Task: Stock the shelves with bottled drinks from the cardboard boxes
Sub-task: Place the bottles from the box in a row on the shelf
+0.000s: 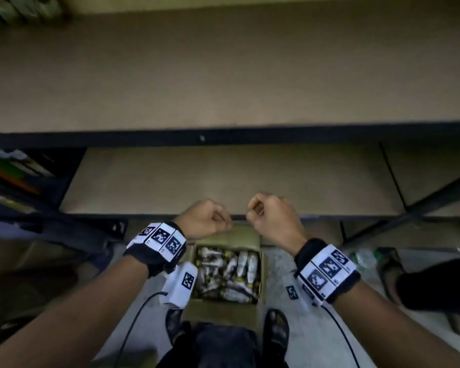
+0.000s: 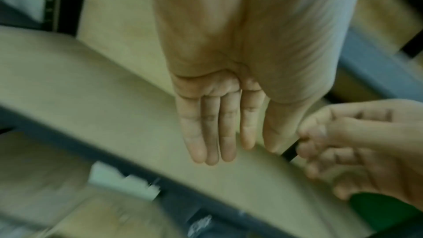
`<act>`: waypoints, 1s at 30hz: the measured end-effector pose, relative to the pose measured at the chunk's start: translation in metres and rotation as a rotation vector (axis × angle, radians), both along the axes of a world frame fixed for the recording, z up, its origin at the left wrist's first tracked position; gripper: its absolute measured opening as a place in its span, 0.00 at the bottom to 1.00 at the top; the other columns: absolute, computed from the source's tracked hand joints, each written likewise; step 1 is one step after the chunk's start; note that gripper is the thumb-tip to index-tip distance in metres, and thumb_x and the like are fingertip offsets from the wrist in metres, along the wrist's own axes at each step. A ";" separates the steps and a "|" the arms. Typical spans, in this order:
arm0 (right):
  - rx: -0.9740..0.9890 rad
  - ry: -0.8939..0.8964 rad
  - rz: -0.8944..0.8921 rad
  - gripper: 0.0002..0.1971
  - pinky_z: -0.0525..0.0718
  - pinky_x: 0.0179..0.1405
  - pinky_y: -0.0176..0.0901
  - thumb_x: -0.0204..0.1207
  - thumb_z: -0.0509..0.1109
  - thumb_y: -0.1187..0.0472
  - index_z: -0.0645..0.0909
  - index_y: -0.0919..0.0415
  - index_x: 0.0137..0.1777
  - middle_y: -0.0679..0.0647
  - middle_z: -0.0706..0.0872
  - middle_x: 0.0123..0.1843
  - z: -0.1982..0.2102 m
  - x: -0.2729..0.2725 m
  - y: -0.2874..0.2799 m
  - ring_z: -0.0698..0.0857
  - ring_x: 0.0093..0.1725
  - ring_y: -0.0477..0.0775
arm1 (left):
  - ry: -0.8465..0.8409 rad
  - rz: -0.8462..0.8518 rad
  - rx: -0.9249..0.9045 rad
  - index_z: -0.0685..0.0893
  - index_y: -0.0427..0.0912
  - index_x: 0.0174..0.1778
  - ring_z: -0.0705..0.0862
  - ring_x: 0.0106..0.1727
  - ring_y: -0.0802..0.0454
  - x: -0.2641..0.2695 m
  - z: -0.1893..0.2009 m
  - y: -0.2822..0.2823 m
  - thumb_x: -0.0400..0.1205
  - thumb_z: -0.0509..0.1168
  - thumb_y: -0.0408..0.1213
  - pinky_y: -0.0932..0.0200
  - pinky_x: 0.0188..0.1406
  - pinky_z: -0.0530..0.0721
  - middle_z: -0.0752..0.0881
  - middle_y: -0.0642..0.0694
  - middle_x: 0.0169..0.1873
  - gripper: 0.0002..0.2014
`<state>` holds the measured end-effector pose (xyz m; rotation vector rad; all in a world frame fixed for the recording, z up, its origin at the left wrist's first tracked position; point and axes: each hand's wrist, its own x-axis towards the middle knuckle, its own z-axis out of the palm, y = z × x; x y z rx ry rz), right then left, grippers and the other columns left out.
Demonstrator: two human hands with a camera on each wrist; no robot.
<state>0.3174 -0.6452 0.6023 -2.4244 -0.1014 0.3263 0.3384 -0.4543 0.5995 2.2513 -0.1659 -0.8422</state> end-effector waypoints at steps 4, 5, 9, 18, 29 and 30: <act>-0.100 0.321 0.018 0.06 0.85 0.48 0.49 0.78 0.66 0.57 0.82 0.58 0.49 0.55 0.88 0.48 -0.102 -0.055 -0.007 0.86 0.49 0.58 | 0.170 -0.006 0.169 0.90 0.39 0.51 0.86 0.55 0.50 -0.040 -0.097 0.020 0.81 0.67 0.36 0.60 0.56 0.80 0.89 0.46 0.51 0.08; -0.126 0.397 0.021 0.05 0.84 0.46 0.48 0.77 0.66 0.58 0.80 0.58 0.46 0.57 0.87 0.47 -0.125 -0.068 -0.005 0.85 0.48 0.59 | 0.220 -0.009 0.202 0.90 0.38 0.51 0.85 0.56 0.49 -0.050 -0.121 0.028 0.81 0.67 0.36 0.60 0.58 0.80 0.89 0.46 0.52 0.09; -0.200 0.593 0.046 0.05 0.83 0.42 0.50 0.77 0.64 0.60 0.75 0.59 0.41 0.58 0.85 0.43 -0.216 -0.111 0.009 0.85 0.46 0.63 | 0.347 -0.094 0.373 0.88 0.37 0.47 0.82 0.50 0.45 -0.092 -0.211 0.062 0.83 0.62 0.36 0.58 0.57 0.81 0.86 0.39 0.50 0.10; -0.230 0.762 0.059 0.16 0.82 0.56 0.50 0.82 0.63 0.59 0.79 0.67 0.64 0.63 0.84 0.61 -0.444 -0.127 0.066 0.83 0.60 0.65 | 0.477 -0.105 0.448 0.87 0.34 0.56 0.83 0.60 0.38 -0.144 -0.439 0.117 0.81 0.62 0.37 0.48 0.61 0.81 0.86 0.37 0.58 0.14; -0.147 0.739 -0.383 0.27 0.80 0.50 0.47 0.78 0.68 0.51 0.69 0.62 0.73 0.61 0.80 0.65 -0.619 -0.095 0.067 0.81 0.59 0.60 | 0.441 -0.009 0.367 0.80 0.38 0.66 0.82 0.59 0.39 -0.102 -0.611 0.099 0.84 0.61 0.36 0.55 0.49 0.80 0.81 0.38 0.65 0.15; -0.145 0.710 -0.439 0.30 0.83 0.54 0.52 0.74 0.68 0.48 0.68 0.63 0.72 0.63 0.80 0.65 -0.628 -0.090 0.062 0.81 0.62 0.64 | 0.424 -0.020 0.391 0.74 0.42 0.73 0.81 0.62 0.38 -0.097 -0.621 0.095 0.84 0.62 0.36 0.54 0.51 0.80 0.77 0.39 0.69 0.20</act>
